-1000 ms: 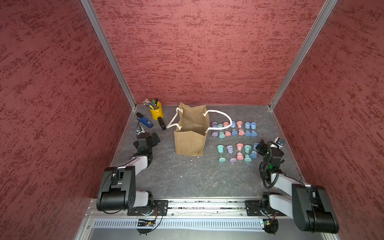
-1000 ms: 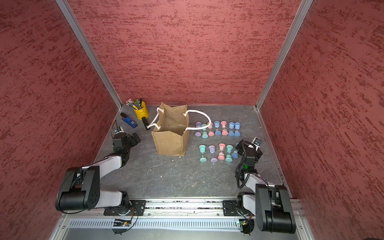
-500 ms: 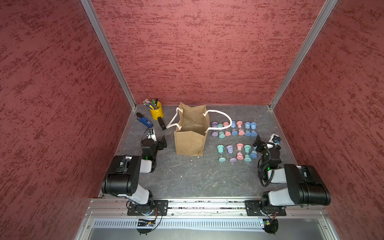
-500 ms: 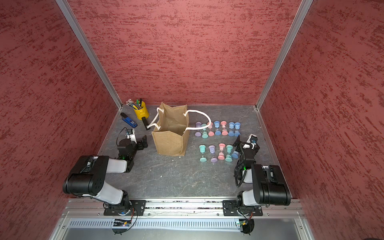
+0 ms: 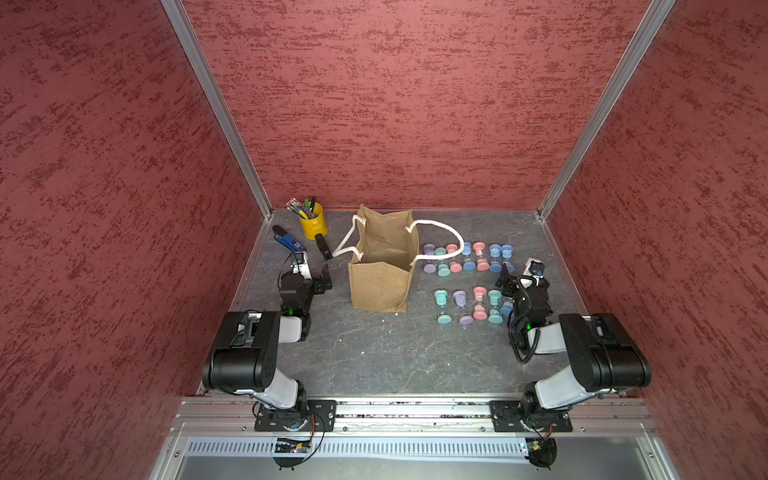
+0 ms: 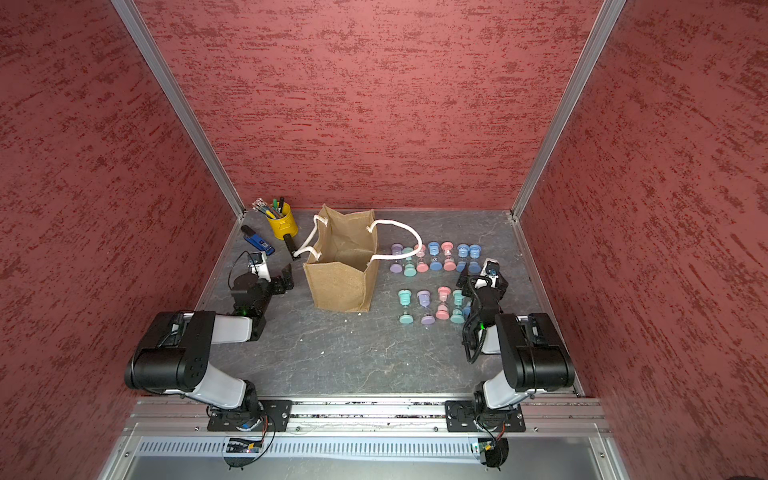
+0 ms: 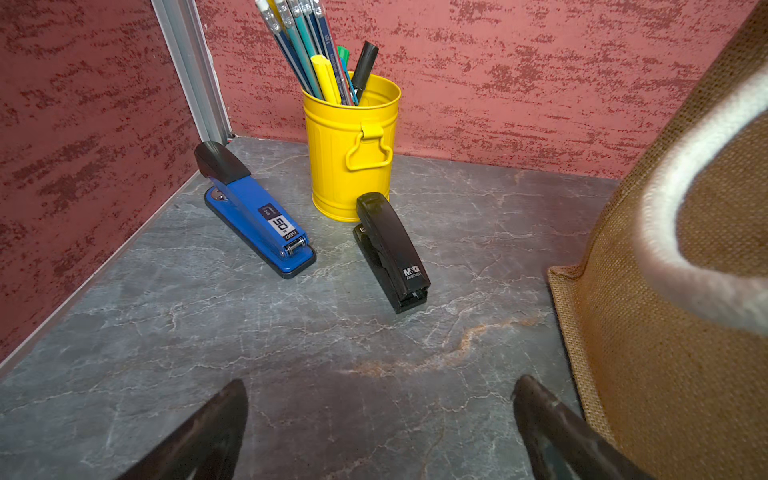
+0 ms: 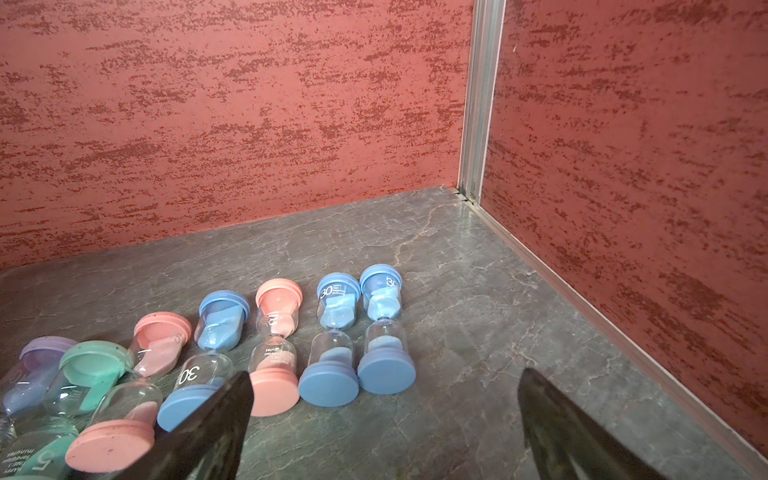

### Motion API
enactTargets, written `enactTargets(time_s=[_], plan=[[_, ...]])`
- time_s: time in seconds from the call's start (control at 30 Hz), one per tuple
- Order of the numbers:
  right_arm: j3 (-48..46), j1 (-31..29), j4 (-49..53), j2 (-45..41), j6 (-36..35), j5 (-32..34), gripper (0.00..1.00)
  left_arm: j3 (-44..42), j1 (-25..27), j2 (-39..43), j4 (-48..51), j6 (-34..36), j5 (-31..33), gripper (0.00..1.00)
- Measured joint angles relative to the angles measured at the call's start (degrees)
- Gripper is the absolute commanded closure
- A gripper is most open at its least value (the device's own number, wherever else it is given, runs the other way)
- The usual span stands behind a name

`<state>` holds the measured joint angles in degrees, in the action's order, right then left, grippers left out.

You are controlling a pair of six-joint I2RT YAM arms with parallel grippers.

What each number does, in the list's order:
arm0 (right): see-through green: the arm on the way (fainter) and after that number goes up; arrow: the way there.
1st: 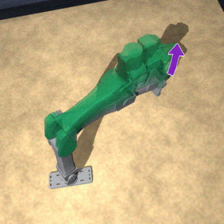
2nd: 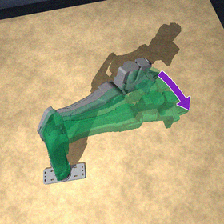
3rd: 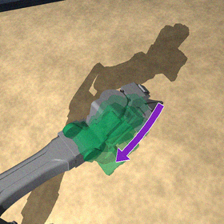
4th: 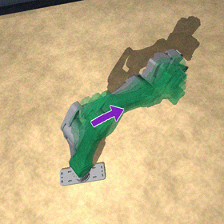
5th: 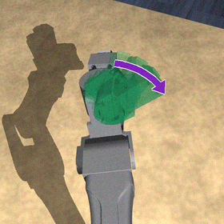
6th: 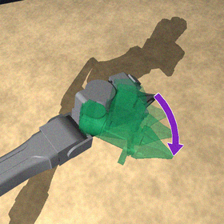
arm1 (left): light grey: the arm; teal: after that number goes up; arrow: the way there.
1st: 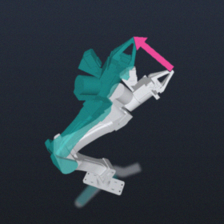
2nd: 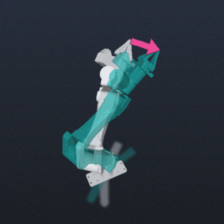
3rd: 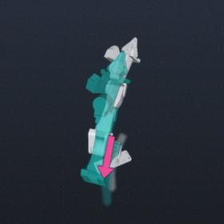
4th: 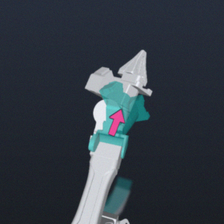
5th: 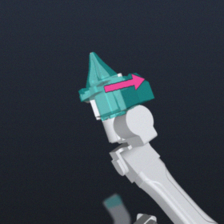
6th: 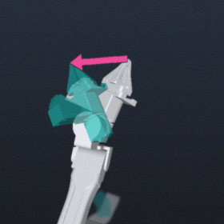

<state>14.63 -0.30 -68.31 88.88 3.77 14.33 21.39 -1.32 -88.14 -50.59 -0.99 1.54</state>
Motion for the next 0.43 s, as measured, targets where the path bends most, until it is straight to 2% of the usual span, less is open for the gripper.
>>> enactTargets(time_s=[0.43], plan=[[0.0,0.52,0.72,0.0,-0.37,-0.48,0.01,0.0,0.0,0.0,0.0,0.0,-0.02,0.0]])
